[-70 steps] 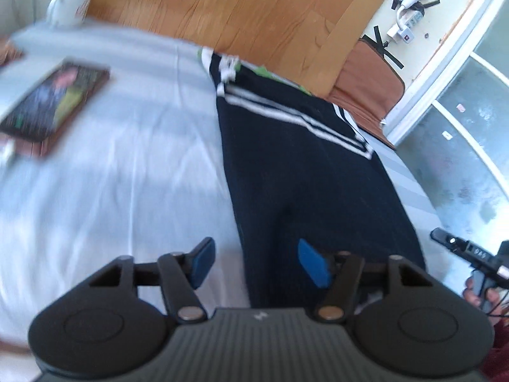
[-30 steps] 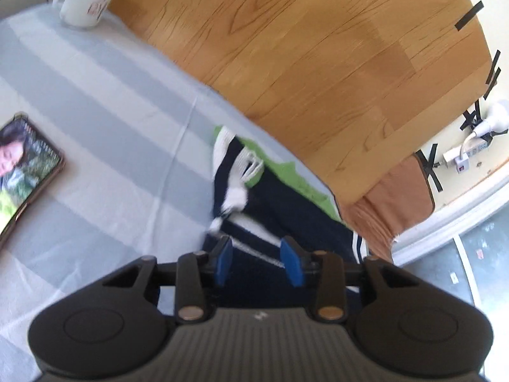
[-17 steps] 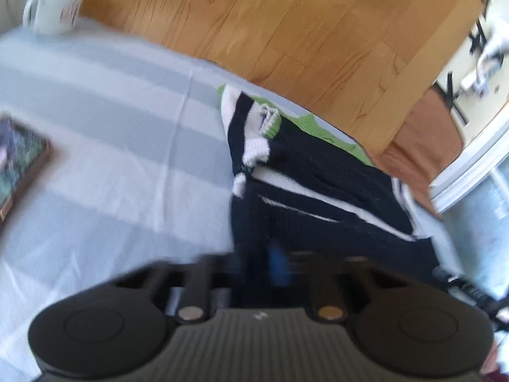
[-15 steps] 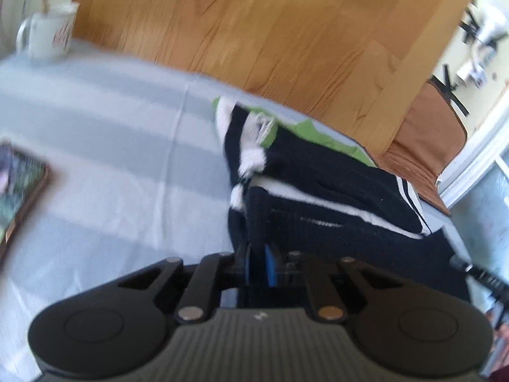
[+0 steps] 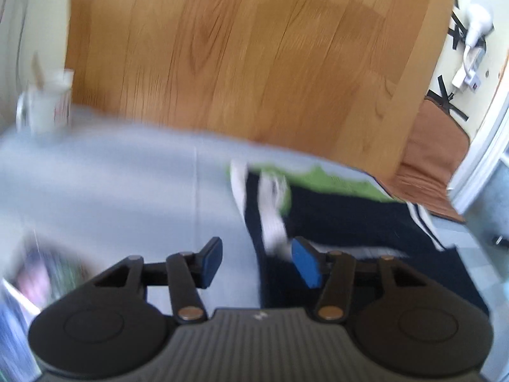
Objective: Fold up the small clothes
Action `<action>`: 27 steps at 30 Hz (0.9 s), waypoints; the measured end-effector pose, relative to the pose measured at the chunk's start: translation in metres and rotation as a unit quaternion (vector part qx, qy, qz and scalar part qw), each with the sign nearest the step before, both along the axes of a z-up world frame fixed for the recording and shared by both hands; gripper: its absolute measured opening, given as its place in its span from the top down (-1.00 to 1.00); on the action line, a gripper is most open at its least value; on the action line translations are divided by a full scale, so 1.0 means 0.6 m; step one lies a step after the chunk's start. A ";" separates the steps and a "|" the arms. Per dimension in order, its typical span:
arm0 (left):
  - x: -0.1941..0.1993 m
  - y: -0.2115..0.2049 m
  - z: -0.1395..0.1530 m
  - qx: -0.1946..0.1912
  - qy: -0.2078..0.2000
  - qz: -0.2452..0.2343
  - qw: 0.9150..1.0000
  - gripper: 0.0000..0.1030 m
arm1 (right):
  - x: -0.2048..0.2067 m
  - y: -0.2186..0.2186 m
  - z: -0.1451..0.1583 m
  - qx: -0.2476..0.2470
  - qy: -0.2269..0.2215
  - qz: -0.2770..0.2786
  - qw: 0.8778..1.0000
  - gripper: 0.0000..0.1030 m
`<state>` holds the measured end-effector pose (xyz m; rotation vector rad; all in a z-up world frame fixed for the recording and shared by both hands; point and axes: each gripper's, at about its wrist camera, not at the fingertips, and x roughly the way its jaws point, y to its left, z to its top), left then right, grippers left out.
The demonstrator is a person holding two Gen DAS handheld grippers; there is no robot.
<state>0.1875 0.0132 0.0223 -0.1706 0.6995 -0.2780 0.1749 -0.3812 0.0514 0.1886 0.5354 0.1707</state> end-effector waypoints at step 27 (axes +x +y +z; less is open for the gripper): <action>0.193 -0.224 0.036 0.074 -0.015 -0.122 0.990 0.76 | 0.274 0.150 0.036 -0.001 0.094 0.139 0.986 0.72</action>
